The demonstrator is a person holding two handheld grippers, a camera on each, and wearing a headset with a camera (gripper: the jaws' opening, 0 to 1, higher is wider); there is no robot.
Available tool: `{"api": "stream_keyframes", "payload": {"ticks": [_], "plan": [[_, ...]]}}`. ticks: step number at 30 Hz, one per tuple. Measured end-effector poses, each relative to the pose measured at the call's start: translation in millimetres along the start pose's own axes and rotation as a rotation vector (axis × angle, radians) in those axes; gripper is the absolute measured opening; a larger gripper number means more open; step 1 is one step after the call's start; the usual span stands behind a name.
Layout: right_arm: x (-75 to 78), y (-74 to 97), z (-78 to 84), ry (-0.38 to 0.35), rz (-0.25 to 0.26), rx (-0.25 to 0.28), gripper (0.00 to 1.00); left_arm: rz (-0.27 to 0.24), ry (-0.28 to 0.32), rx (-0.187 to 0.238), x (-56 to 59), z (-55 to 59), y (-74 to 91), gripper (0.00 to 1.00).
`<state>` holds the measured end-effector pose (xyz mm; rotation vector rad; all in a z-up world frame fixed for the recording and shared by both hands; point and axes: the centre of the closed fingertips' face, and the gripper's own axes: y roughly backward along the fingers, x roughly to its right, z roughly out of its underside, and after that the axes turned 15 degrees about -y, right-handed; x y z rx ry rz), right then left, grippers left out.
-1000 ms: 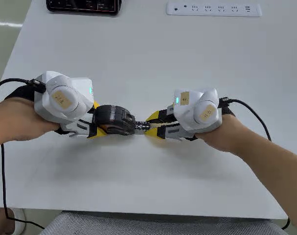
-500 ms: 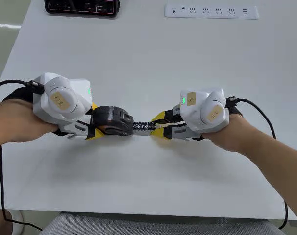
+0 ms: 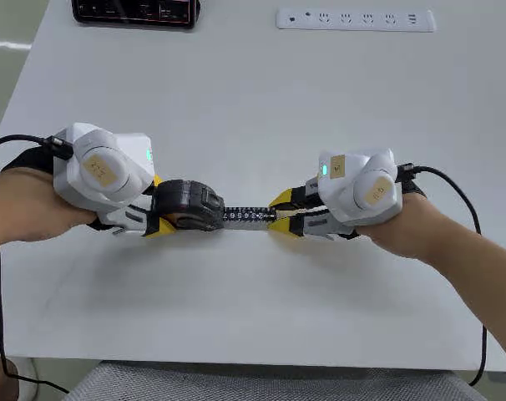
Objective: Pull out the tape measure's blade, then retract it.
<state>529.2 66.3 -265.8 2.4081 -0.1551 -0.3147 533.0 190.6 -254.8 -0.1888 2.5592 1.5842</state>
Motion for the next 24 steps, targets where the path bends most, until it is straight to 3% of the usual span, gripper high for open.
{"api": "stream_keyframes", "payload": {"ticks": [24], "plan": [[5.2,19.1,20.0,-0.021,0.021,-0.039,0.09,-0.002,-0.002,-0.005,0.5,-0.7,0.5,0.26]]}}
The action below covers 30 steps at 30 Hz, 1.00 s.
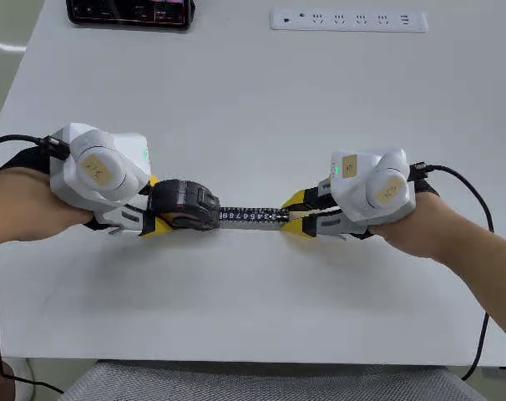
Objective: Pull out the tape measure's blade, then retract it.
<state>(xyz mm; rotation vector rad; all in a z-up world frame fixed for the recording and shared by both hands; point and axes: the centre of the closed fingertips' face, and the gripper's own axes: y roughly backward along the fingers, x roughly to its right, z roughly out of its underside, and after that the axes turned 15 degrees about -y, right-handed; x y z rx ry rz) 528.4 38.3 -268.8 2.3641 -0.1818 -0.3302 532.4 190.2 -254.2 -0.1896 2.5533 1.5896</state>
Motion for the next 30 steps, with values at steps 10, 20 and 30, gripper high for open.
{"api": "stream_keyframes", "payload": {"ticks": [10,20,30], "plan": [[2.8,10.0,7.8,-0.001,0.011,-0.018,0.09,-0.001,0.001,-0.003,-0.2,0.0,0.0,0.26],[4.9,16.6,11.8,0.008,0.022,-0.032,0.09,-0.002,0.004,-0.004,-0.7,0.5,-0.5,0.26],[7.0,22.5,14.4,0.010,0.032,-0.038,0.09,-0.004,0.005,-0.005,-0.6,0.5,-0.9,0.26]]}}
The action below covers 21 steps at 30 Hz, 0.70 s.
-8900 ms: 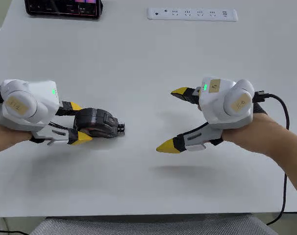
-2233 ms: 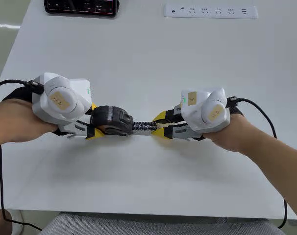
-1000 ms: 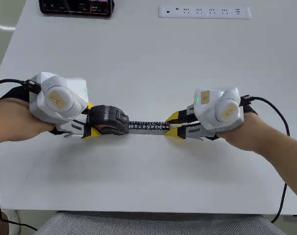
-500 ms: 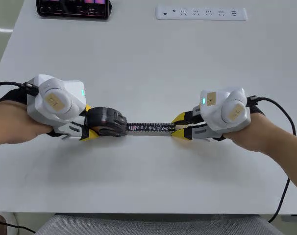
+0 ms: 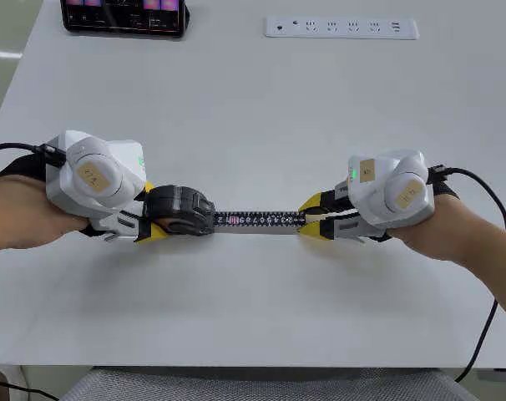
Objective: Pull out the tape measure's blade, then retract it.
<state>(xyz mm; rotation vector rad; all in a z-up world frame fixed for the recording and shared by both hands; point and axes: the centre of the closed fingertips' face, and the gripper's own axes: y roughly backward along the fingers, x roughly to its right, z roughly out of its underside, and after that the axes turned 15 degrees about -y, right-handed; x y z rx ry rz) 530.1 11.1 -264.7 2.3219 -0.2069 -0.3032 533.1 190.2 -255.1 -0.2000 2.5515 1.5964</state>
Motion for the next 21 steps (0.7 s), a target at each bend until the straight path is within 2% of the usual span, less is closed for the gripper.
{"api": "stream_keyframes", "payload": {"ticks": [21], "plan": [[6.1,18.2,15.9,-0.004,0.024,-0.034,0.09,0.001,-0.002,-0.002,0.5,-0.1,0.5,0.26]]}}
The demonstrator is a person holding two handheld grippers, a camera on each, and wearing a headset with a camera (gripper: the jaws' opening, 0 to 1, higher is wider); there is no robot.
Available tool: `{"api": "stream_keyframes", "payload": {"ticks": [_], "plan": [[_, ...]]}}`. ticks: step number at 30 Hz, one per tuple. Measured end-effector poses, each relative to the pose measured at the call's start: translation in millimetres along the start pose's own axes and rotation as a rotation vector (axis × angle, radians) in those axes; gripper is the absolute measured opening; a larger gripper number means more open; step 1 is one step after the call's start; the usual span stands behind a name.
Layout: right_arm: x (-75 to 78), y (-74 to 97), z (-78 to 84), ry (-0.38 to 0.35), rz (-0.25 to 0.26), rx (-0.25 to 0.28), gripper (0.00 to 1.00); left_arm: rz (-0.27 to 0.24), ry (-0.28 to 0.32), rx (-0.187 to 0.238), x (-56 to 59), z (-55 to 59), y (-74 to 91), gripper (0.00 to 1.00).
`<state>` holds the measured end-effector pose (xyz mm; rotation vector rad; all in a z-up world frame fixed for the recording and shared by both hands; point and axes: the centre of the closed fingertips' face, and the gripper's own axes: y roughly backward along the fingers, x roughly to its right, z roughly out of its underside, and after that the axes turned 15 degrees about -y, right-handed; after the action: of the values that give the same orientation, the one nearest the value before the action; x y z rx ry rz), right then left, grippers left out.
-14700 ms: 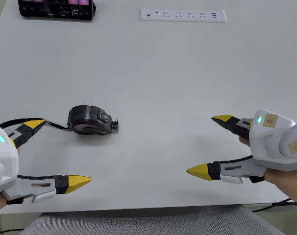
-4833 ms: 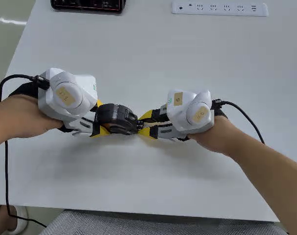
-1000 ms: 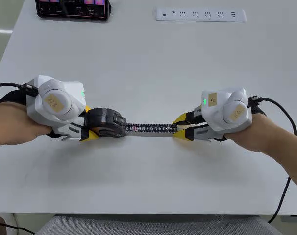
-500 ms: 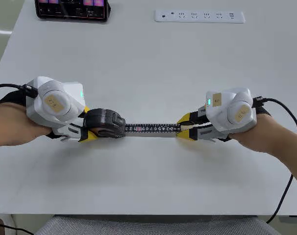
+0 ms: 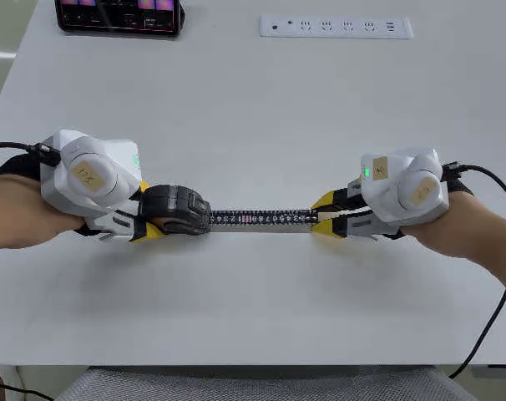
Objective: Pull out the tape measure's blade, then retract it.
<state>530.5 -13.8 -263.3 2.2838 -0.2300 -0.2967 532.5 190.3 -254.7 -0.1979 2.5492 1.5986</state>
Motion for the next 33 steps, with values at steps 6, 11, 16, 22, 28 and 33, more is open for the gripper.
{"api": "stream_keyframes", "payload": {"ticks": [6,11,16,22,28,33], "plan": [[3.5,4.4,6.6,-0.002,0.004,-0.010,0.09,-0.001,0.001,0.000,0.2,-0.1,0.1,0.26],[5.2,6.8,9.8,-0.003,0.007,-0.016,0.09,0.000,0.002,-0.001,0.1,0.3,0.1,0.26],[5.7,9.1,11.1,-0.005,0.011,-0.020,0.09,0.000,0.001,-0.001,0.1,0.4,0.4,0.26],[6.5,13.0,13.7,-0.006,0.016,-0.028,0.09,-0.001,0.002,-0.002,-0.2,0.8,0.4,0.26],[6.3,15.2,17.9,-0.008,0.017,-0.037,0.09,-0.002,-0.001,-0.004,-0.4,0.7,0.4,0.26],[7.5,18.1,21.5,-0.006,0.021,-0.046,0.09,-0.002,0.000,-0.005,-0.3,0.8,0.6,0.26]]}}
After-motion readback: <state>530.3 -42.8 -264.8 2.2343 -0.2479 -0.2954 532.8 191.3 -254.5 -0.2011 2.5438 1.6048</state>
